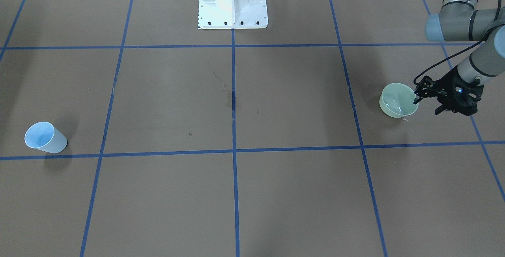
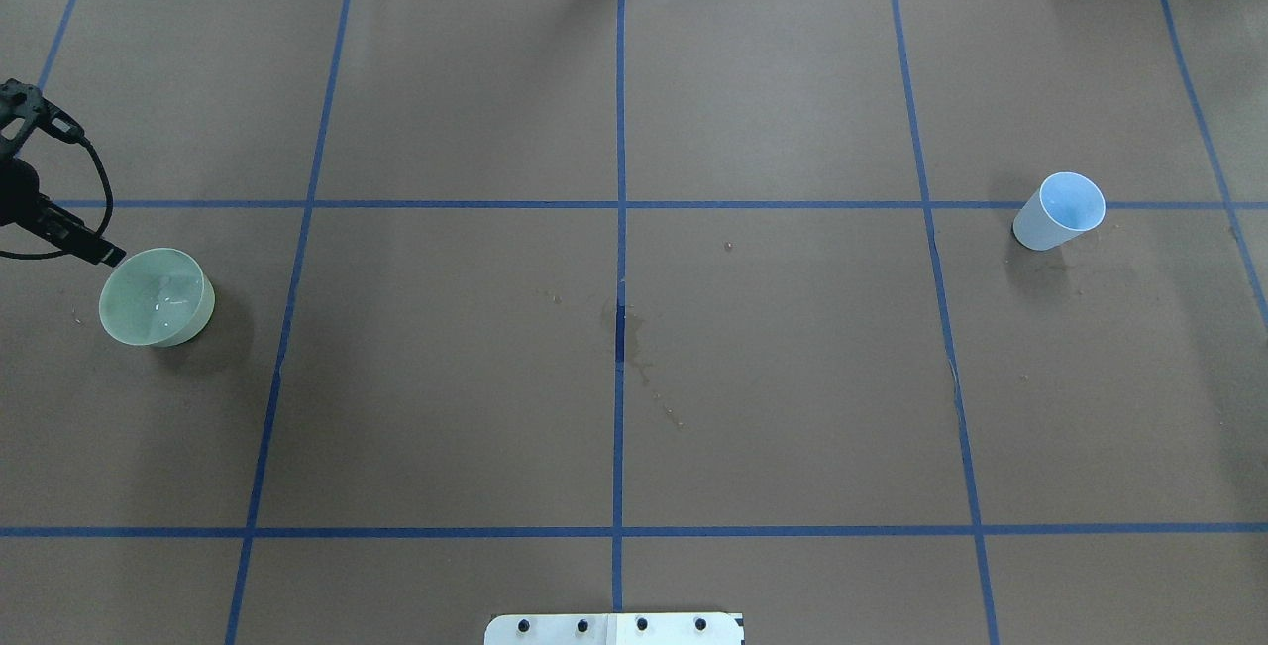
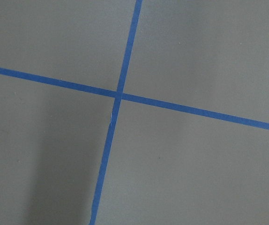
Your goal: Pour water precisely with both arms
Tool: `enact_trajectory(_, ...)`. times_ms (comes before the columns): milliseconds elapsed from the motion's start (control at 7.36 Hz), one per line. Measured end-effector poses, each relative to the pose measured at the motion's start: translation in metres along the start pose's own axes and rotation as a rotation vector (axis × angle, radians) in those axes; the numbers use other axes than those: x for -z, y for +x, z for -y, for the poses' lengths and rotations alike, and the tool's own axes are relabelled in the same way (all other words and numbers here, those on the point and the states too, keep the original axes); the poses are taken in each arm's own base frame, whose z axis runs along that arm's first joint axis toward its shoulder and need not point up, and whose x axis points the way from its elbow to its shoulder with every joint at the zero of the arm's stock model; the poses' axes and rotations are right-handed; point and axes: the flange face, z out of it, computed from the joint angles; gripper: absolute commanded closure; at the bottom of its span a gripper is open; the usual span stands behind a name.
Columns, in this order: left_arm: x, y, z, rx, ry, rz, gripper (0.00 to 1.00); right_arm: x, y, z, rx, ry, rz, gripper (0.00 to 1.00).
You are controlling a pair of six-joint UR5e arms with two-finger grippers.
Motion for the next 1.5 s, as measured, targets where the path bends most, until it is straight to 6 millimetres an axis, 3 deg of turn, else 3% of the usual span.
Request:
enact_trajectory(408, 0.062, -0.062, -0.009, 0.110, 0.092, 0.057, 0.00, -0.003, -0.001, 0.000, 0.001, -0.007, 0.002, 0.00)
enact_trajectory(816, 0.099, -0.137, -0.074, 0.316, 0.090, 0.118, 0.00, -0.006, -0.001, 0.000, 0.001, -0.011, 0.004, 0.00)
enact_trajectory(1087, 0.107, -0.157, -0.096, 0.429, 0.022, 0.126, 0.00, -0.006, -0.001, 0.000, 0.001, -0.012, 0.004, 0.00)
enact_trajectory(1495, 0.131, -0.185, -0.123, 0.284, -0.007, 0.137, 0.00, -0.006, -0.001, 0.000, 0.000, -0.013, 0.004, 0.00)
